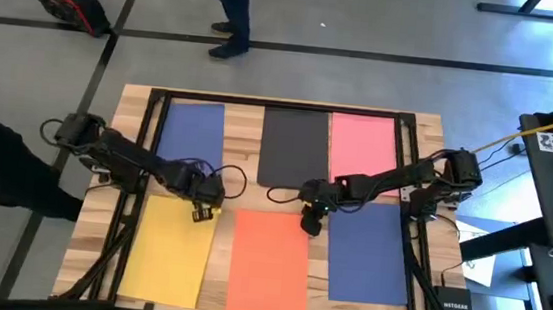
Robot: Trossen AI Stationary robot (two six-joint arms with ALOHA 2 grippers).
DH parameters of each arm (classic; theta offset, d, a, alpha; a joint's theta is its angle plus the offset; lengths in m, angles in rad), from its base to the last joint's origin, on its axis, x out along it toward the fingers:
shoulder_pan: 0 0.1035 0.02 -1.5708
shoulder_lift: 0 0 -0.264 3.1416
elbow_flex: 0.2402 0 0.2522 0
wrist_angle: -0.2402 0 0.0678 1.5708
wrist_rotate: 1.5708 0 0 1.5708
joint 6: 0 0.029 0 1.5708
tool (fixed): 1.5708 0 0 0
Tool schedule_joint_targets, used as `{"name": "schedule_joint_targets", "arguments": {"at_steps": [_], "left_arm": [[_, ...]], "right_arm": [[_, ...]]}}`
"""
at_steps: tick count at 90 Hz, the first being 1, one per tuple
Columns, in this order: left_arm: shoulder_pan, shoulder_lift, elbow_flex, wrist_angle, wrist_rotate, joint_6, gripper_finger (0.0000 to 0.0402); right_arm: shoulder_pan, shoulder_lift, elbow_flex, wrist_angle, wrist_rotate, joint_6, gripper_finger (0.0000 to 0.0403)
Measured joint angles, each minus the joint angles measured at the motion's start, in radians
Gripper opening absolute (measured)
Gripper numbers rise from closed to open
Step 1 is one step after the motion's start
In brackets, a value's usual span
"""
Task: Organize paper
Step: Stack the orange paper on top of the stacked orange papers, then stack the blue paper on top of the stacked blue papers
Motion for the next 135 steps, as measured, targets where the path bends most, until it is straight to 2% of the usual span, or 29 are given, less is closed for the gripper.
{"name": "schedule_joint_targets", "arguments": {"at_steps": [32, 51, 71, 94, 114, 135], "left_arm": [[0.093, -0.004, -0.063, 0.088, -0.018, 0.094, 0.0082], [0.124, -0.006, -0.096, 0.14, -0.005, 0.163, 0.0112], [0.181, -0.01, -0.139, 0.213, 0.01, 0.183, 0.0116], [0.248, -0.004, -0.164, 0.363, 0.006, 0.333, 0.0116], [0.318, -0.007, -0.232, 0.5, 0.017, 0.309, 0.0116], [0.349, -0.006, -0.244, 0.555, 0.044, 0.241, 0.0116]], "right_arm": [[0.0, -0.001, 0.0, -0.021, -0.033, 0.021, 0.0086], [0.0, -0.002, 0.001, -0.021, -0.034, 0.021, 0.0101], [-0.001, -0.002, 0.001, -0.022, -0.034, 0.021, 0.0101], [-0.001, -0.002, 0.001, -0.021, -0.033, 0.02, 0.0101], [-0.001, -0.002, 0.001, -0.021, -0.032, 0.02, 0.0101], [-0.001, -0.002, 0.001, -0.02, -0.03, 0.02, 0.0101]]}}
